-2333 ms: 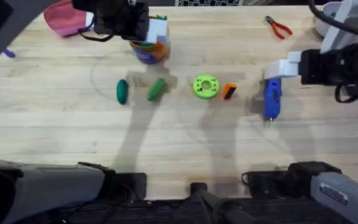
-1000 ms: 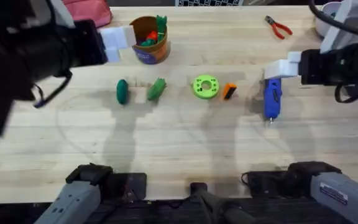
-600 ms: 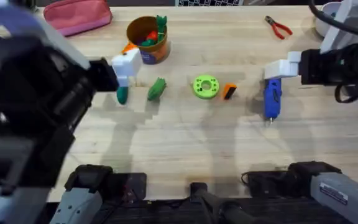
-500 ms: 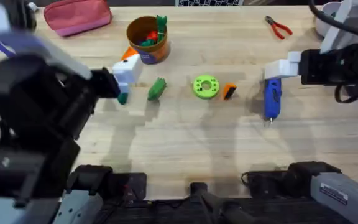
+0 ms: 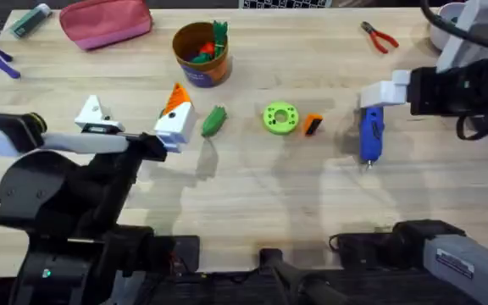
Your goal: Pick up the gripper from the table and insert it into the empty holder that is missing its gripper. Then pick up a screw, insert it into the mounting hole, and use the screwdriver to tighten it. Finally, clean up the table by picking up the vegetable and placing it into the bucket.
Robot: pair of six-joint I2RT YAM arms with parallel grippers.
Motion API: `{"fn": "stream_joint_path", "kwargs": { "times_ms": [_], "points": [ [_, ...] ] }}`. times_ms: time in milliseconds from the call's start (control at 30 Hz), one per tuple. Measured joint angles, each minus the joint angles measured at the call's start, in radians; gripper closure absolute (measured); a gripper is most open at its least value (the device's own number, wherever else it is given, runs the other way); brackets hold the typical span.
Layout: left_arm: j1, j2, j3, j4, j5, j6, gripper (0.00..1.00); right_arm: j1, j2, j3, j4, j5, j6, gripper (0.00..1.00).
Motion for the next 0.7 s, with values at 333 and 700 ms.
{"fn": "stream_joint_path", "kwargs": {
  "times_ms": [333,700],
  "points": [
    [0.0,-0.122,-0.077,0.008,0.023,0.0,0.015,0.0,0.0,0.0,0.0,0.0,0.0,0.01],
    [0.064,-0.126,-0.135,0.018,0.033,-0.133,0.015,0.0,0.0,0.0,0.0,0.0,0.0,0.01]
  ]
}}
